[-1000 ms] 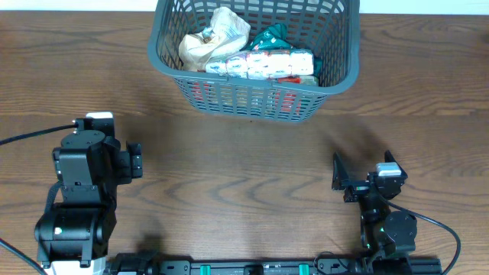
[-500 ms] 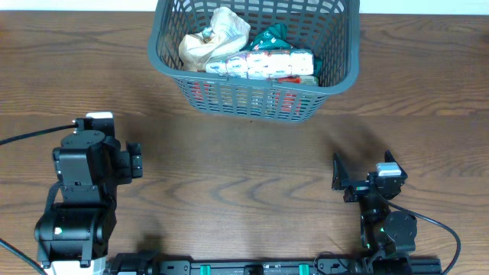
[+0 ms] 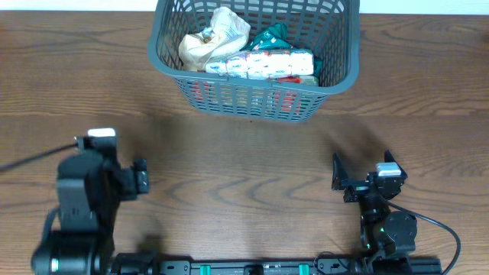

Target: Pack container

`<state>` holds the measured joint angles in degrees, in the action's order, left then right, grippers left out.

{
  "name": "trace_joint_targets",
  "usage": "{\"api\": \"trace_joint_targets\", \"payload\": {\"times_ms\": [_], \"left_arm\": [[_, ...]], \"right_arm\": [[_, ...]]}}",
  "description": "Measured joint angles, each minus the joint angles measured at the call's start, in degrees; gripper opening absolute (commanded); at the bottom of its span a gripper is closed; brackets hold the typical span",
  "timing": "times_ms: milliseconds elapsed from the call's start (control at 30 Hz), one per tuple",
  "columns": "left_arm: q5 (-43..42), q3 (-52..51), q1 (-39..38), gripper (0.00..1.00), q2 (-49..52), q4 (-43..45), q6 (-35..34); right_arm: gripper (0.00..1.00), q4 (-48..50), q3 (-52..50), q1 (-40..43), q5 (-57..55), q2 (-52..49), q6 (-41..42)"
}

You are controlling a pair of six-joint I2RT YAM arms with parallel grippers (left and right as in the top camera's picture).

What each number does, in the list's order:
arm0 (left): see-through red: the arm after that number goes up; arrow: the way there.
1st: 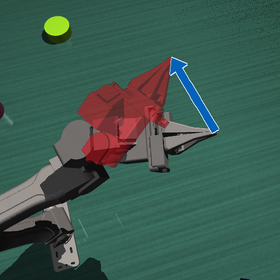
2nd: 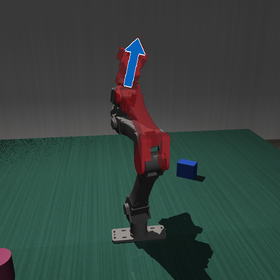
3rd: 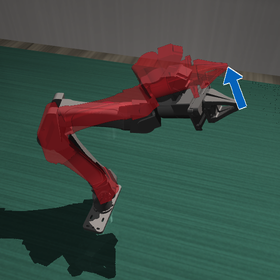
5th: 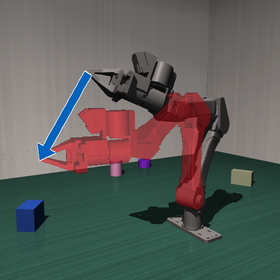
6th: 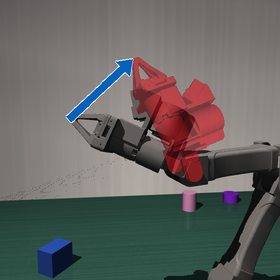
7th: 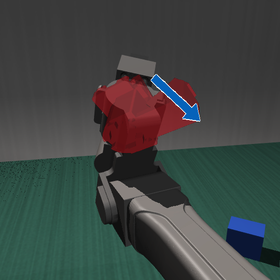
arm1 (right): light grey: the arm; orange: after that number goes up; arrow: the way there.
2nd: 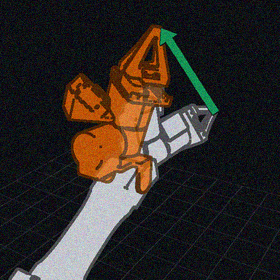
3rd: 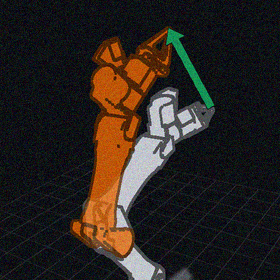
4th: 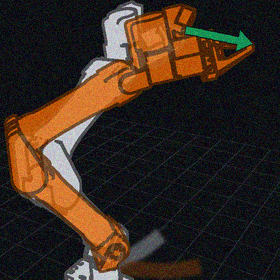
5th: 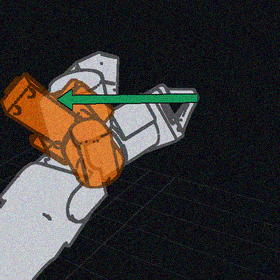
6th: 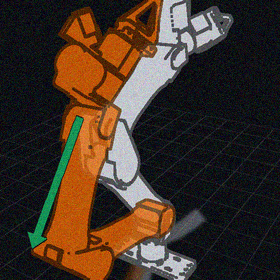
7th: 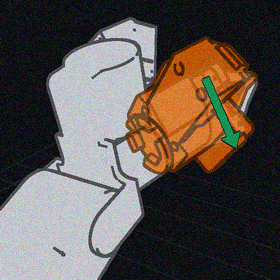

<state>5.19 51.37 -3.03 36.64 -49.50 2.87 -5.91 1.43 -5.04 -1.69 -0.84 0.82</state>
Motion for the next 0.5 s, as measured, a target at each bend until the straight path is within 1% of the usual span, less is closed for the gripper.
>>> {"api": "trace_joint_targets", "payload": {"times_ms": [133, 233, 300, 367, 500], "left_arm": [[-6.80, -6.36, -3.10, 0.99, -8.61, 10.19, -3.52], [-9.29, -14.05, -4.81, 0.98, -14.53, 21.24, -7.04], [-9.70, -19.96, -5.40, 0.99, -18.40, 28.30, -10.21], [-9.33, -25.83, -5.60, 0.99, -22.23, 33.18, -14.36], [-7.17, -36.83, -5.68, 0.99, -28.94, 40.28, -21.99]], "right_arm": [[0.99, -0.02, -0.02, 0.00, 0.00, 0.00, 0.00], [0.99, -0.02, -0.02, 0.00, 0.04, 0.02, 0.00], [0.99, 0.00, -0.02, 0.00, 0.07, 0.02, 0.00], [0.99, -0.02, -0.02, 0.00, 0.20, 0.02, 0.00], [0.99, -0.02, -0.02, 0.00, 0.22, 0.02, 0.00]]}}
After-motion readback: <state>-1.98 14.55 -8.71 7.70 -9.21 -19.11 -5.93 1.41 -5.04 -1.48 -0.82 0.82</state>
